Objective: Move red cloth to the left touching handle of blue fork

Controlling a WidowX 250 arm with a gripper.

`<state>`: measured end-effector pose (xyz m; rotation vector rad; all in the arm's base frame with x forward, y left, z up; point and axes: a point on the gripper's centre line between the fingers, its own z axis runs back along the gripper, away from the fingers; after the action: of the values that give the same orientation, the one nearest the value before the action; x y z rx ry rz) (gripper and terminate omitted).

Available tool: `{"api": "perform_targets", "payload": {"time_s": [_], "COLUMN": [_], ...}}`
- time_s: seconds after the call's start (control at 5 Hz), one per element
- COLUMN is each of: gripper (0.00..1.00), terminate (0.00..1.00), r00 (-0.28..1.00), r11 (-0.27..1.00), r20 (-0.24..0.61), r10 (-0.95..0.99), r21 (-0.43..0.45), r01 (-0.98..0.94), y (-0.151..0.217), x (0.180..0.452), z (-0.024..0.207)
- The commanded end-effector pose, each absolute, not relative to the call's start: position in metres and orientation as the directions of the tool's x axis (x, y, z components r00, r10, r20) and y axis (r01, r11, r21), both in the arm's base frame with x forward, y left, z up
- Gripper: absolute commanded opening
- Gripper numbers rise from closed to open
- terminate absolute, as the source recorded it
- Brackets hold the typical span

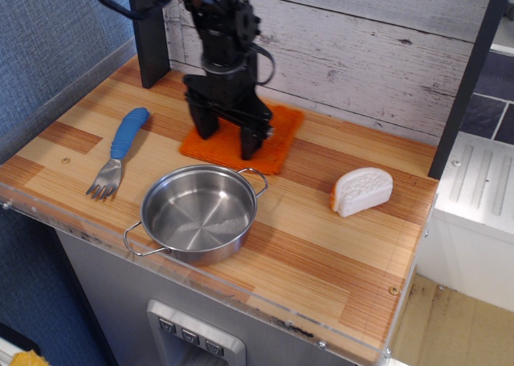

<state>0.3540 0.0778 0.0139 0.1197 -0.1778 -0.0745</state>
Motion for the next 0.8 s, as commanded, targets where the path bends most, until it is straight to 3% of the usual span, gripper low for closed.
{"api": "perform_targets", "payload": {"time_s": [0.0,0.6], "gripper": [1.00,1.00], "terminate": [0.00,0.00], "r00": [0.975,0.977], "r11": [0.985,0.978], "r20": [0.220,0.209], "r10": [-0.044,0.046], "r21": [0.173,0.189], "r01": [0.005,-0.087], "y": [0.126,0.176], "x": [0.363,0.363], "z": [0.039,0.039]}}
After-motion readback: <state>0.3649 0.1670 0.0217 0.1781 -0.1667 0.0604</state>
